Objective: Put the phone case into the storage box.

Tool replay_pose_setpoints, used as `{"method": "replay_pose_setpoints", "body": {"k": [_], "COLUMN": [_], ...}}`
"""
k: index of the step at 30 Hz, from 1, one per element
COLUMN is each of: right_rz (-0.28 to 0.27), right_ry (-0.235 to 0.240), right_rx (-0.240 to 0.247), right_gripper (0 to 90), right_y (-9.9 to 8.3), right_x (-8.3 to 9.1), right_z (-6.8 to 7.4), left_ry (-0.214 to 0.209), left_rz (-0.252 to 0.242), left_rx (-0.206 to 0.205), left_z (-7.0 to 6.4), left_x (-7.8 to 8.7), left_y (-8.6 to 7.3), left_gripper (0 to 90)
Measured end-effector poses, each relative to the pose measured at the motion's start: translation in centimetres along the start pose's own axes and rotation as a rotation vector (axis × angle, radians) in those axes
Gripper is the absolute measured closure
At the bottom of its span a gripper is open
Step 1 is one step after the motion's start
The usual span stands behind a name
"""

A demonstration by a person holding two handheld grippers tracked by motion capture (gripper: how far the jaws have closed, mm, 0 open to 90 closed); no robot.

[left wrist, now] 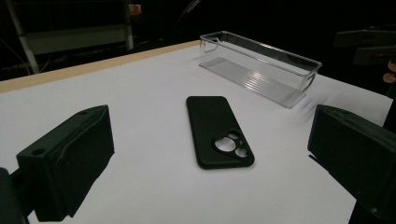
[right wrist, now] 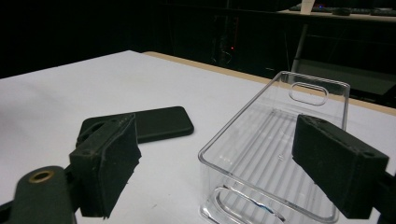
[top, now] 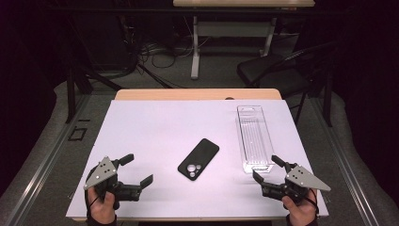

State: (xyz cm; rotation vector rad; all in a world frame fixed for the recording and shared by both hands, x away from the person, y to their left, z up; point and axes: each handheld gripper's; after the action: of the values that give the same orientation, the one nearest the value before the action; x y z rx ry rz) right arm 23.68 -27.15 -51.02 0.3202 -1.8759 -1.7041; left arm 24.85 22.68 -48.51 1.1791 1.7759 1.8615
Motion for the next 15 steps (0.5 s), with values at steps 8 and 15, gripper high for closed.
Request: {"method": "replay_pose_setpoints", "body": {"k": [8,15], "right_rz": [0.006,0.019], "right_ry": [-0.107,-0.052], "right_rx": [-0.005,0.015], "right_gripper": [14.0,14.3], "right_y": [-0.5,-0.41], "right_x": [0.49,0.21], "right_z": [0.58,0.71], "left_ry": [0.008,0.001], "left_rz": [0.033,0.063], "left_rx": [0.003,0.009], "left_z": [-0.35,-0.73], "left_x": [-0.49,-0.77], "left_y": [0.08,-0.06], "left_gripper": [0.4,0.4]}}
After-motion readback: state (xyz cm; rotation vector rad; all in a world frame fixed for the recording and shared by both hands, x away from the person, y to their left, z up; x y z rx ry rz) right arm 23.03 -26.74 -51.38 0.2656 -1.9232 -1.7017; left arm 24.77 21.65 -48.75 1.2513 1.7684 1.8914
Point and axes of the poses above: each handheld gripper's, and its own axes: x roughly backward along the jaws, y roughly out of its top, z roughly to its left, and after that the axes turned 3 degrees about z, right-handed
